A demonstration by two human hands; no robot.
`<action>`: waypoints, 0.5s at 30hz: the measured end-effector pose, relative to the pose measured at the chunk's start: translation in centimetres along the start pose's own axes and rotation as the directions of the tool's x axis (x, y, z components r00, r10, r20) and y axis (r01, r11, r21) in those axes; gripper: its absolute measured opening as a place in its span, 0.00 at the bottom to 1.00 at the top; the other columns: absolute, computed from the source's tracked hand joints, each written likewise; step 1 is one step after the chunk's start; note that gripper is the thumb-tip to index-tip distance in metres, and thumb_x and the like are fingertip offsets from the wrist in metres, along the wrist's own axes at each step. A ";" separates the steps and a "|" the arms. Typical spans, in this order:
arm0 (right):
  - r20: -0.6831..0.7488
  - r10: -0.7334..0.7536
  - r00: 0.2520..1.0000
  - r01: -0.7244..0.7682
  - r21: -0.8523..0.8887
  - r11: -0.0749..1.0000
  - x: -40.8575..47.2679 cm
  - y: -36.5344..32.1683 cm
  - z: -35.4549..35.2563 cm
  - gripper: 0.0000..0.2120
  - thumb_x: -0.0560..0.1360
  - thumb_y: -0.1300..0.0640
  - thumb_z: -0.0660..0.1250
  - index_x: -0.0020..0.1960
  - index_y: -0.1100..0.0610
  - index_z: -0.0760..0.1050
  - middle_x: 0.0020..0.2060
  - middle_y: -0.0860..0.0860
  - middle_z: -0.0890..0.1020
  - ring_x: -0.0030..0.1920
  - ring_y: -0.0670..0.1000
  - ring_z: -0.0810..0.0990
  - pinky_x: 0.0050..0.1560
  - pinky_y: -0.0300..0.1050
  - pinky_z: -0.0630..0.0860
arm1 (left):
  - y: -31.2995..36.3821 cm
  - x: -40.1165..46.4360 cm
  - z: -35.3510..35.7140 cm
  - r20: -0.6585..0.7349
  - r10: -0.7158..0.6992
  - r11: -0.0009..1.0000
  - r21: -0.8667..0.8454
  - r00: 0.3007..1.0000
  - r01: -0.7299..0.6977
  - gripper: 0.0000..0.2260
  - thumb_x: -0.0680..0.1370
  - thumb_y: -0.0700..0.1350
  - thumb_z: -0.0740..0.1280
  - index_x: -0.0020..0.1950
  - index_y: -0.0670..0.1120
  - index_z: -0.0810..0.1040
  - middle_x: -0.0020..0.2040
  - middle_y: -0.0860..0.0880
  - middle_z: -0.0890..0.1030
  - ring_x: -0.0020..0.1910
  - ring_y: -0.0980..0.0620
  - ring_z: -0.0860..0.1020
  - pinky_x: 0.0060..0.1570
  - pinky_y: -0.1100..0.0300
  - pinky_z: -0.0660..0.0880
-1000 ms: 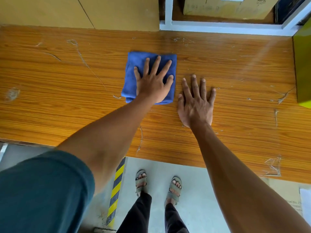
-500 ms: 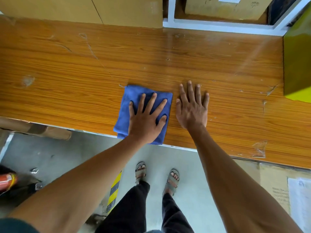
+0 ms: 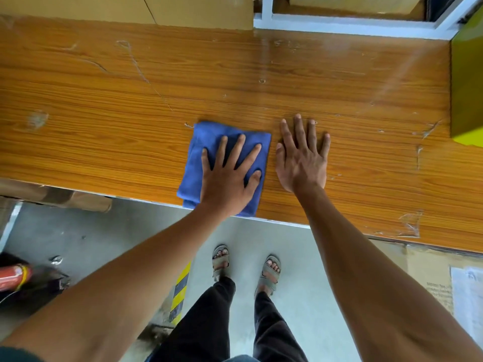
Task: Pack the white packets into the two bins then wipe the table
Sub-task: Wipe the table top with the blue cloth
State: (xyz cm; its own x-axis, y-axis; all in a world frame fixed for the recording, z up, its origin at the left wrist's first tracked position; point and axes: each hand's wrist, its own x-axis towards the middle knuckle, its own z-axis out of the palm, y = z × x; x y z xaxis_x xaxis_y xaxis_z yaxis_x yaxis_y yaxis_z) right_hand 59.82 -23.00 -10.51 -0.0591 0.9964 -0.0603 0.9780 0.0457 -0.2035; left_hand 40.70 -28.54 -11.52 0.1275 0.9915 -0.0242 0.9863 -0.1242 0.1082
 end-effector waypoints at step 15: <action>-0.008 -0.004 1.000 0.004 -0.010 1.000 -0.2 0.0 0.1 0.28 0.87 0.41 0.40 0.86 0.44 0.44 0.86 0.48 0.46 0.85 0.56 0.42 0.82 0.68 0.43 | -0.1 3.9 -0.2 -0.024 -0.003 1.000 0.000 1.000 0.003 0.28 0.85 0.65 0.50 0.86 0.62 0.54 0.87 0.53 0.52 0.86 0.41 0.50 0.76 0.27 0.53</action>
State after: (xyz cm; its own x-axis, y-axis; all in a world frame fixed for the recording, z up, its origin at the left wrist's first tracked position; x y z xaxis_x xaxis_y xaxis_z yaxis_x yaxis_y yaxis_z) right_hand 59.79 -23.24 -10.61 -0.0612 0.9968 -0.0517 0.9797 0.0501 -0.1939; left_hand 41.09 -24.69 -11.42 0.1220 0.9925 -0.0008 0.9867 -0.1212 0.1082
